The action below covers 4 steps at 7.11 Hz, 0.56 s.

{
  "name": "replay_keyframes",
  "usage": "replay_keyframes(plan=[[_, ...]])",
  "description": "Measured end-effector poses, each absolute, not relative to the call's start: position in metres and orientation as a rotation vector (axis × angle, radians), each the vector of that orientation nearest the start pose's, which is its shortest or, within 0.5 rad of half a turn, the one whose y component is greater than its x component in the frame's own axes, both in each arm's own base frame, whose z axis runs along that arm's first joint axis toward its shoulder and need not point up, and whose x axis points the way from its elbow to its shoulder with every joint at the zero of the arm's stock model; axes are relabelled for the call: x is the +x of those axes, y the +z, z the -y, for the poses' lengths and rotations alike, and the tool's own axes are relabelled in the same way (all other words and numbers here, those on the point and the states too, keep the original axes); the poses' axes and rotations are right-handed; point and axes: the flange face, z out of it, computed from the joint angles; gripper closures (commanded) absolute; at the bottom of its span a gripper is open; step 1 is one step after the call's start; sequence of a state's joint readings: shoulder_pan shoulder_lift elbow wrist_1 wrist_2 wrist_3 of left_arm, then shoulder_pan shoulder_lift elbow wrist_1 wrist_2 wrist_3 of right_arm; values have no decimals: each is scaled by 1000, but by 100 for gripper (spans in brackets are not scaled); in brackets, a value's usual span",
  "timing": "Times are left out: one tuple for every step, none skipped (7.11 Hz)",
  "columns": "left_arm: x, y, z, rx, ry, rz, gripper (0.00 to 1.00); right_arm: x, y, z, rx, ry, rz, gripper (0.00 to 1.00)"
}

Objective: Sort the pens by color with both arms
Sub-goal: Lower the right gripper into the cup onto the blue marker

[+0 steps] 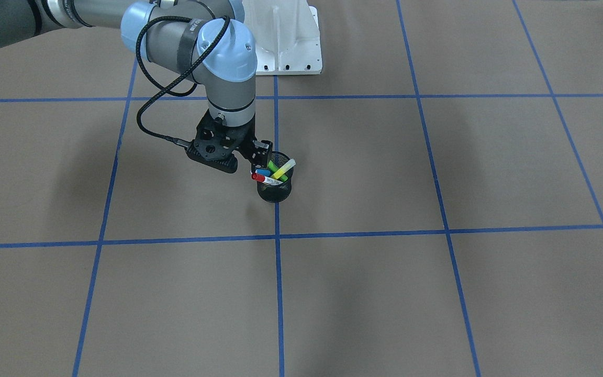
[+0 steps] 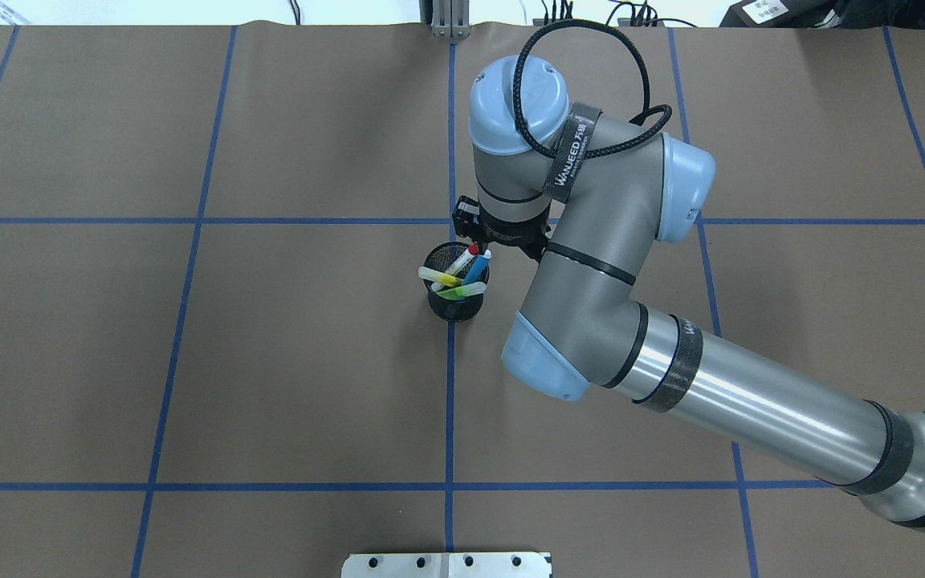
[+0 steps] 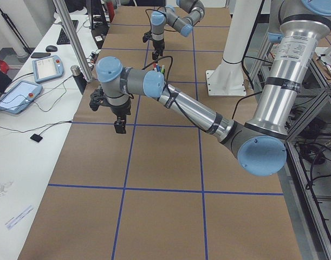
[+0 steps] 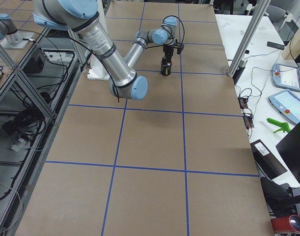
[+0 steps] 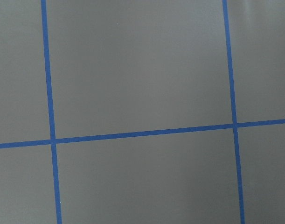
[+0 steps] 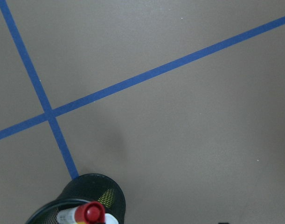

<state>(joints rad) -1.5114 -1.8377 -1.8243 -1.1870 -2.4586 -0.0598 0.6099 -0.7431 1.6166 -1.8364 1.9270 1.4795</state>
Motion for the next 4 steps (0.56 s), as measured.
replay_keyframes(plan=[[-23,426,562,74,60,-892,1,-517,171,482,-118,389,684,15],[-23,426,562,75,61,-891,1,-517,175,484,-117,387,679,15],[-23,426,562,75,61,-891,1,-517,177,487,-111,384,681,15],[-23,426,562,75,61,-891,1,-521,178,491,-101,382,699,15]])
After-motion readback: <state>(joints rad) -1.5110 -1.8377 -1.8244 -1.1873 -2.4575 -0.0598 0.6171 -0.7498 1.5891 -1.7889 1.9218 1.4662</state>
